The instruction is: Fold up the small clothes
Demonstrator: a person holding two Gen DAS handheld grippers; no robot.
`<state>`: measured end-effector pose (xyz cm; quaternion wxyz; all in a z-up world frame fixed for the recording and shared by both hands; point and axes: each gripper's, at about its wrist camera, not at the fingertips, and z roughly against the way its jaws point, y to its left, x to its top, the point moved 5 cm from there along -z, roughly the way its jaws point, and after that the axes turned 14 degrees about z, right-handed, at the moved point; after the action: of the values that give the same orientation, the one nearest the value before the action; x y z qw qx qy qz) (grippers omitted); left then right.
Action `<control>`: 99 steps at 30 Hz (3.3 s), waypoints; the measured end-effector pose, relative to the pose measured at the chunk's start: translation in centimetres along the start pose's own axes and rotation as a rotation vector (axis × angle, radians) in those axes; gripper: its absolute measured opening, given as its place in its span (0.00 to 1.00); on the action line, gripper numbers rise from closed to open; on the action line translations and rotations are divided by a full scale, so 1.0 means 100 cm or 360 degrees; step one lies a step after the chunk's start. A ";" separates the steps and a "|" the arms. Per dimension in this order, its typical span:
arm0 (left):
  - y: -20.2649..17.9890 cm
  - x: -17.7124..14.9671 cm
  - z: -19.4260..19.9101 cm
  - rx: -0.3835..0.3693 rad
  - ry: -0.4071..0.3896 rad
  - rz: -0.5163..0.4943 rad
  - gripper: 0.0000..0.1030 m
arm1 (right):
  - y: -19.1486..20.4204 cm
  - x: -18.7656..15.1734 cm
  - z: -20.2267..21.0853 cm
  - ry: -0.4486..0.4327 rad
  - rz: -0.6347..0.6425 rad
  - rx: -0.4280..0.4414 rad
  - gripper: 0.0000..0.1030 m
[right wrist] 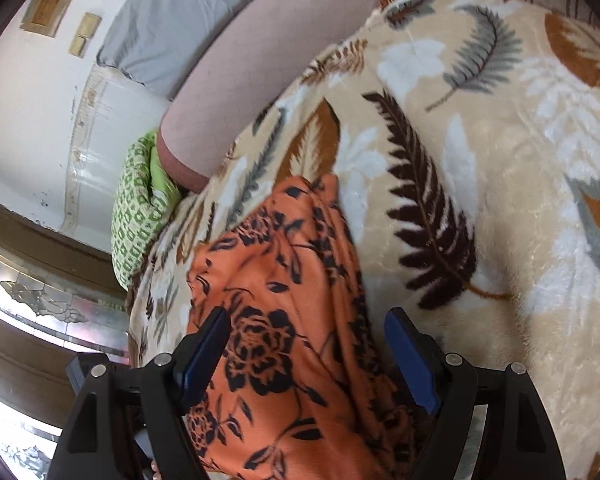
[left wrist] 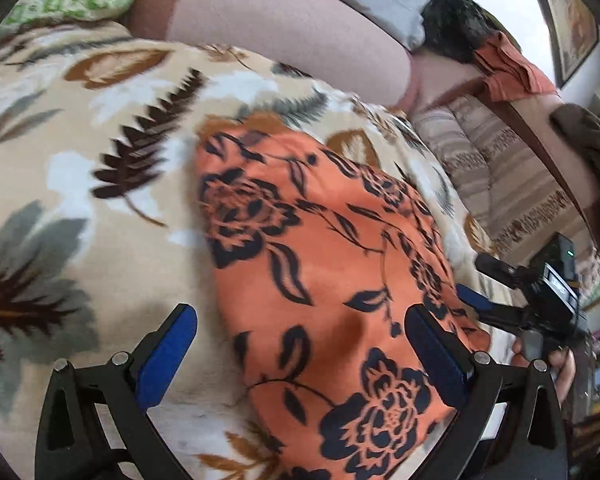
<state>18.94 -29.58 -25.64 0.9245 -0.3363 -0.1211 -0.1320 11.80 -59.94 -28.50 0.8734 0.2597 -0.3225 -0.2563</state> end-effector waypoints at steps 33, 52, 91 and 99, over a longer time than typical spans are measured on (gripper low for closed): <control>0.012 0.007 -0.015 -0.0157 0.0003 0.0151 0.78 | 0.024 -0.026 -0.060 0.0262 -0.0045 0.0361 0.62; 0.022 0.015 0.035 -0.0081 -0.0185 0.0185 0.56 | 0.096 -0.024 -0.063 0.0155 0.0228 0.0319 0.55; 0.043 -0.029 0.171 0.0850 -0.0699 -0.0064 0.80 | 0.158 -0.075 -0.027 0.0079 0.0538 -0.0048 0.60; 0.005 -0.069 0.240 0.0970 -0.0915 -0.0157 0.85 | 0.212 -0.109 0.057 -0.0242 0.0781 -0.0099 0.62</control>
<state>9.42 -12.45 -10.21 0.9029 -0.0643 -0.4235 -0.0350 6.59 -39.31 -16.32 0.8903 0.1268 -0.4325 -0.0653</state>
